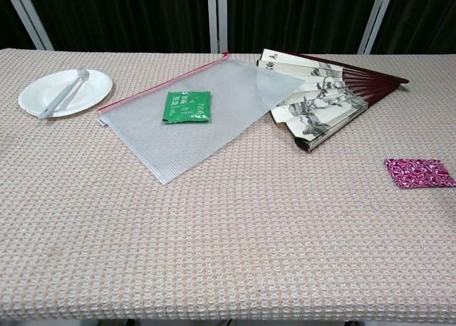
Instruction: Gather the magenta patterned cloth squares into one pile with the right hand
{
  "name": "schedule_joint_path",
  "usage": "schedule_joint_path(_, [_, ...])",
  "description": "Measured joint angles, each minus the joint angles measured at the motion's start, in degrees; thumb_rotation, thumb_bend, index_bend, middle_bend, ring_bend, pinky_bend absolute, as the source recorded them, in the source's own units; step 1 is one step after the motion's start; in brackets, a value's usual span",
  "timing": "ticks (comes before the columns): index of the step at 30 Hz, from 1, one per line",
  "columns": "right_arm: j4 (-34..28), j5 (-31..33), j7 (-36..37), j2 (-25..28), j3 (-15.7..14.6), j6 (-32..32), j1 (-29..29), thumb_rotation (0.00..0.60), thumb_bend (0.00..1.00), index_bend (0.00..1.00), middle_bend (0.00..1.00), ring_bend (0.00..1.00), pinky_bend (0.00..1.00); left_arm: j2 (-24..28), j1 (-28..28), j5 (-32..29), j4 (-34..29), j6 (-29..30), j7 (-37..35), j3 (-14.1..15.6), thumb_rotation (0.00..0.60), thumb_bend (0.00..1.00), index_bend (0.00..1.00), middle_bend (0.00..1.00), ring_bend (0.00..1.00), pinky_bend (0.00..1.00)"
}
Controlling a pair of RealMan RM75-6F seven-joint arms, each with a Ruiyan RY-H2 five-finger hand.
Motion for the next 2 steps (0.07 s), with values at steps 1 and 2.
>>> schedule_joint_path(1, [1.11,-0.06,2.00,-0.32,0.17,0.07,-1.31,0.600,0.30,0.00,0.00,0.00,0.00,0.08,0.02,0.07,-0.19,0.04,0.20,0.03,0.355,0.07,0.09,0.09,0.06,0.18])
schedule_joint_path(2, [1.87,-0.15,3.70,-0.52,0.32,-0.06,-2.27,0.600,0.30,0.00,0.00,0.00,0.00,0.19,0.03,0.12,-0.42,0.07,0.40,0.06,0.356,0.07,0.09,0.09,0.06,0.18])
